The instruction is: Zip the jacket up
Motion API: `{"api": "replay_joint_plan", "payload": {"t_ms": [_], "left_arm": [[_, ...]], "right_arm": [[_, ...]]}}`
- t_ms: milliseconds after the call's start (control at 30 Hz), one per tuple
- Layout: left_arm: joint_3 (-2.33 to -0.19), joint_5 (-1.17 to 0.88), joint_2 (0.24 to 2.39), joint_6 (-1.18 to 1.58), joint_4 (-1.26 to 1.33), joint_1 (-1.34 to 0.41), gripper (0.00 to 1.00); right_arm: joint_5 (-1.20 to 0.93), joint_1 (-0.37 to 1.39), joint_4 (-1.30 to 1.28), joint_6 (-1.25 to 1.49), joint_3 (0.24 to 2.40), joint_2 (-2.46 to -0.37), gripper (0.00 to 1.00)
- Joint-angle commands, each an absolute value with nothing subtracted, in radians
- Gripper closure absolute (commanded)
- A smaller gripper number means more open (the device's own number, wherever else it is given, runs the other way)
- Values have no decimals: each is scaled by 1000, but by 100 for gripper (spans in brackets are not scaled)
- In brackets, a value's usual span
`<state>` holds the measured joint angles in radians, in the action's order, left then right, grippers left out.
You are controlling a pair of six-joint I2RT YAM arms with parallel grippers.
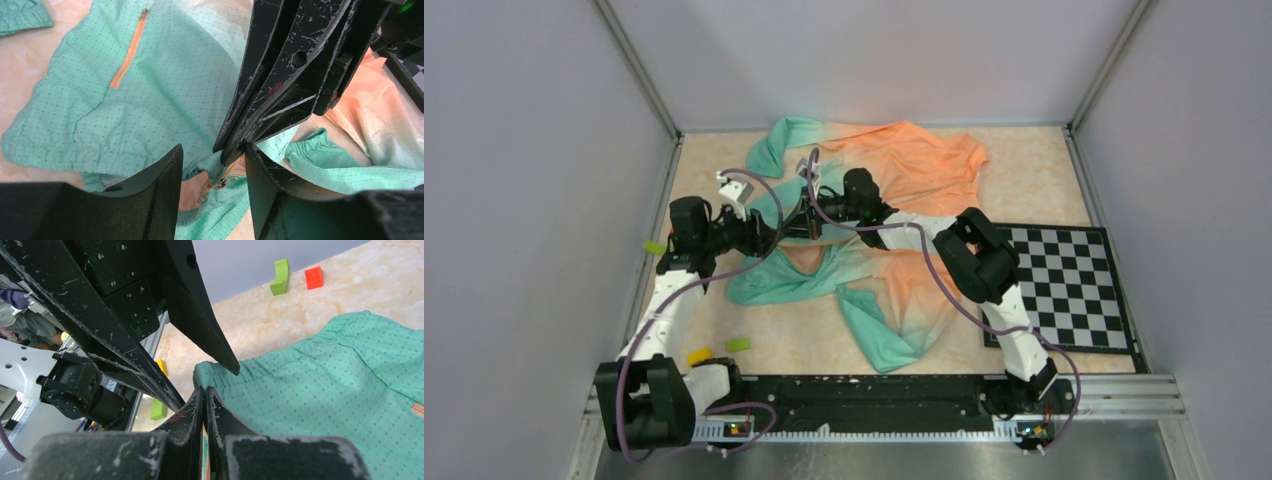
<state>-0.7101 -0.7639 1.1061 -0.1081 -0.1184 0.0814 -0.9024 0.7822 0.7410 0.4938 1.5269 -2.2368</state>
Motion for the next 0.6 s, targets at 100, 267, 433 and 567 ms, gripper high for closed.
{"api": "replay_joint_plan", "payload": {"t_ms": [100, 267, 433, 567], "left_arm": [[-701, -795, 1083, -113, -126, 88, 62], [-683, -787, 1054, -107, -117, 87, 69], [-694, -807, 1082, -103, -118, 87, 74], [-694, -817, 1088, -102, -119, 86, 71]], "right_arm": [[-911, 771, 801, 504, 1572, -2245, 100], [-905, 766, 811, 515, 1568, -2248, 100], [-908, 766, 817, 523, 1569, -2248, 100], [-906, 766, 818, 522, 1569, -2249, 100]]}}
